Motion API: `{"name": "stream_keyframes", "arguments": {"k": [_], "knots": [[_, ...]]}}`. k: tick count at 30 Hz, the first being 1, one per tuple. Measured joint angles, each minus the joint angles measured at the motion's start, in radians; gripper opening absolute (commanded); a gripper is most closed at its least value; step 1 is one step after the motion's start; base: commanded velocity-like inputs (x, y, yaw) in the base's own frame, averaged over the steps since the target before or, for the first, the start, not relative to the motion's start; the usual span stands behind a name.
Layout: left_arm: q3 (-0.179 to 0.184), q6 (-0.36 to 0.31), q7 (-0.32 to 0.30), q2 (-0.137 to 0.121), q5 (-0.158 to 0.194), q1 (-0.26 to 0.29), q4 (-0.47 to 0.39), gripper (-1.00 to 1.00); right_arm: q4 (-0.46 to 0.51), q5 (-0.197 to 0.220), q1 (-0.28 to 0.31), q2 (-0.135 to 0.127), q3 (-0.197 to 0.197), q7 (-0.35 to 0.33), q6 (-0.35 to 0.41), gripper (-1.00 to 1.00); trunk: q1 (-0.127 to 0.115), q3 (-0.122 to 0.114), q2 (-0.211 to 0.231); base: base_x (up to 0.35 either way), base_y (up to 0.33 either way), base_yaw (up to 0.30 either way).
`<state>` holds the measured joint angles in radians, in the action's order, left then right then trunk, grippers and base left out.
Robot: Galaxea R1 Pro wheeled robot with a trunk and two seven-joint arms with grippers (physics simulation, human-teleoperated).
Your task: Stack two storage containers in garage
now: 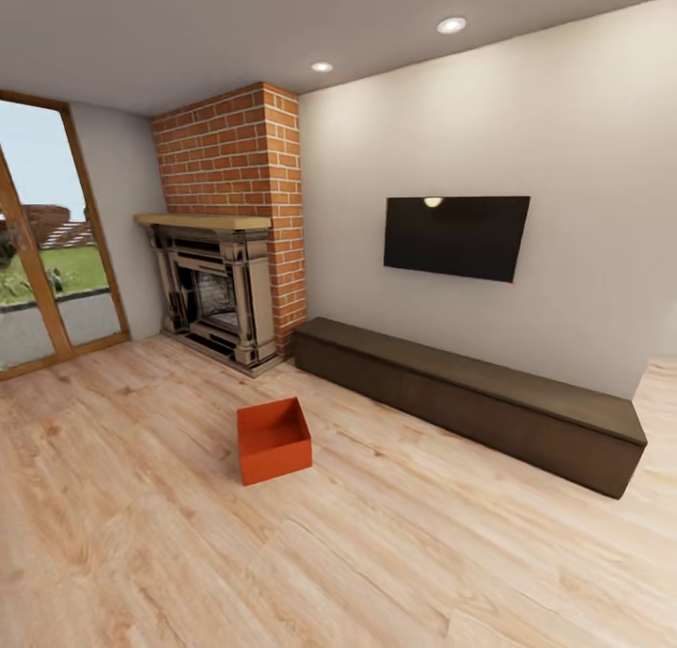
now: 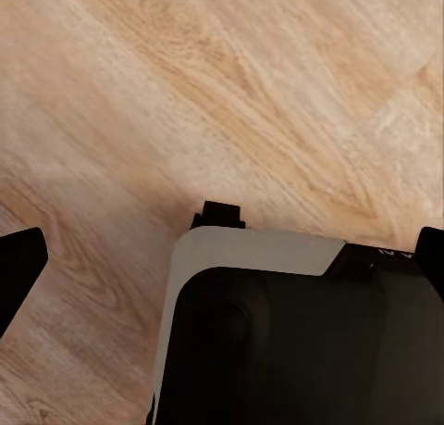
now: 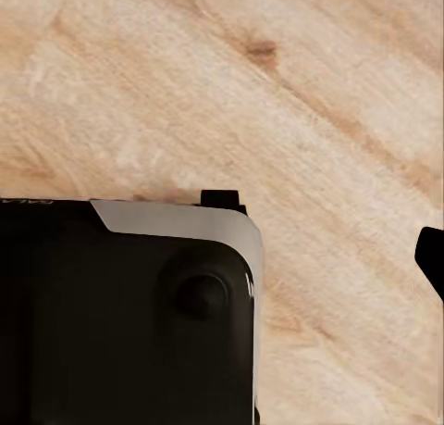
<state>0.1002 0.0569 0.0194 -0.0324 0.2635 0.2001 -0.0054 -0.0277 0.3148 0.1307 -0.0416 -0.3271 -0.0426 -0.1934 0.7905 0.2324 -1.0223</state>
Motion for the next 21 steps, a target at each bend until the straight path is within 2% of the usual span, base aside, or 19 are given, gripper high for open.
{"name": "stream_keyframes", "arguments": {"k": [21], "knots": [[0.000,0.000,0.000,0.000,0.000,0.000,0.000,1.00,0.000,0.000,0.000,0.000,0.000,0.000,0.000,1.00,0.000,0.000,0.000,0.326,0.000,0.268]]}}
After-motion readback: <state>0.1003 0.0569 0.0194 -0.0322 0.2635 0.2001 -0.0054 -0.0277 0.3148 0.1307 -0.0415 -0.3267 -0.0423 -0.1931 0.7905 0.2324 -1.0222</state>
